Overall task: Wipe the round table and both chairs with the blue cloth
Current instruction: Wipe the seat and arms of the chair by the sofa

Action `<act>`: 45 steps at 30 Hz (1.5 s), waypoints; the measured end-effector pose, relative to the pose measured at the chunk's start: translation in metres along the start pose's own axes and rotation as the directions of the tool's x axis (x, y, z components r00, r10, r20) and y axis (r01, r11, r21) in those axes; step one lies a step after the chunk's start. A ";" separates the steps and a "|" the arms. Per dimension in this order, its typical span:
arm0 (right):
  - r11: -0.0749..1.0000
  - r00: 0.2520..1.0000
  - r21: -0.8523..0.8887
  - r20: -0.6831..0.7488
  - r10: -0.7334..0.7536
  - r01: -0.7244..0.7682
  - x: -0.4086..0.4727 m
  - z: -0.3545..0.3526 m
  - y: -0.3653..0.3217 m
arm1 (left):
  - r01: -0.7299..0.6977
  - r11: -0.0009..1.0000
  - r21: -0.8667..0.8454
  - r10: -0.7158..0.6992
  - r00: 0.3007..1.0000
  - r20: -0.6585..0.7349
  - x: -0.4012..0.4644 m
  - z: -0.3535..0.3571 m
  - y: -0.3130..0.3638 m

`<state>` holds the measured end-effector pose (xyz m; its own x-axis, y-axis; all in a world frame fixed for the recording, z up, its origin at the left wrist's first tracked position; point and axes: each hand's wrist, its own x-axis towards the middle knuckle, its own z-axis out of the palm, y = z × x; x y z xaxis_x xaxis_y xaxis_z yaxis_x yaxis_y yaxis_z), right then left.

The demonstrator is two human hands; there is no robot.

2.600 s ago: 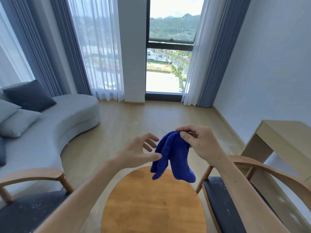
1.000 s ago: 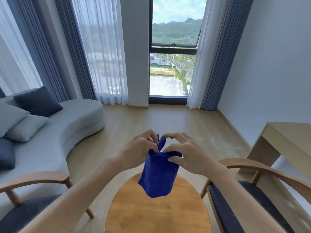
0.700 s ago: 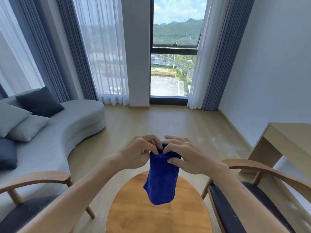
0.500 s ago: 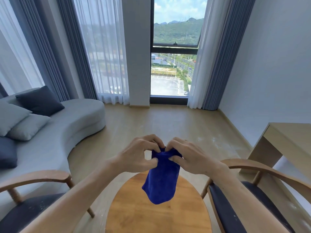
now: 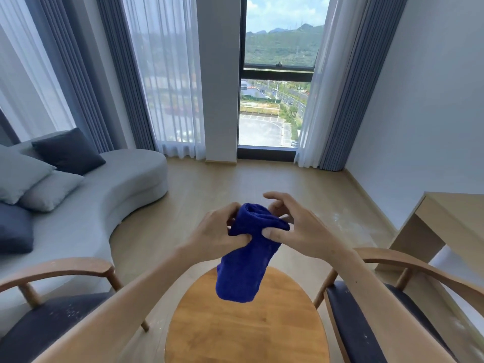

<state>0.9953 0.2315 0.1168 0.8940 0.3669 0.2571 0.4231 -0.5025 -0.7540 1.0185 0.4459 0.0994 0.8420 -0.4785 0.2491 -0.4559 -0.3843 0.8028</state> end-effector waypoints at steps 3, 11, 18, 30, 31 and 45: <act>0.925 0.986 0.349 0.112 0.120 -0.152 -0.007 0.007 0.013 | 0.039 0.996 -0.086 -0.043 0.998 -0.036 -0.003 -0.005 -0.001; 0.768 0.975 0.623 0.223 0.007 -0.149 -0.002 0.085 0.030 | 0.144 0.959 -0.242 -0.192 0.963 -0.188 -0.031 -0.026 -0.009; 0.787 0.962 0.603 0.268 -0.048 -0.128 0.024 0.184 -0.004 | 0.294 0.902 -0.316 -0.400 0.842 -0.361 -0.125 -0.075 -0.045; 0.800 0.808 0.552 0.569 -0.154 -0.236 0.024 0.418 -0.135 | 0.375 0.690 -0.619 -0.689 0.603 -0.402 -0.372 -0.181 -0.140; 0.806 0.796 0.540 0.585 -0.153 -0.242 0.023 0.444 -0.147 | 0.375 0.677 -0.633 -0.699 0.597 -0.394 -0.396 -0.193 -0.151; 0.880 0.642 0.329 0.766 -0.037 -0.342 0.075 0.693 -0.247 | 0.474 0.520 -0.710 -0.829 0.480 -0.287 -0.586 -0.347 -0.289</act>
<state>0.8557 0.9260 -0.0964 0.4455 0.8535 -0.2704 0.0183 -0.3106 -0.9504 0.7574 1.1117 -0.0907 0.8651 0.3151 -0.3903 0.3665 0.1341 0.9207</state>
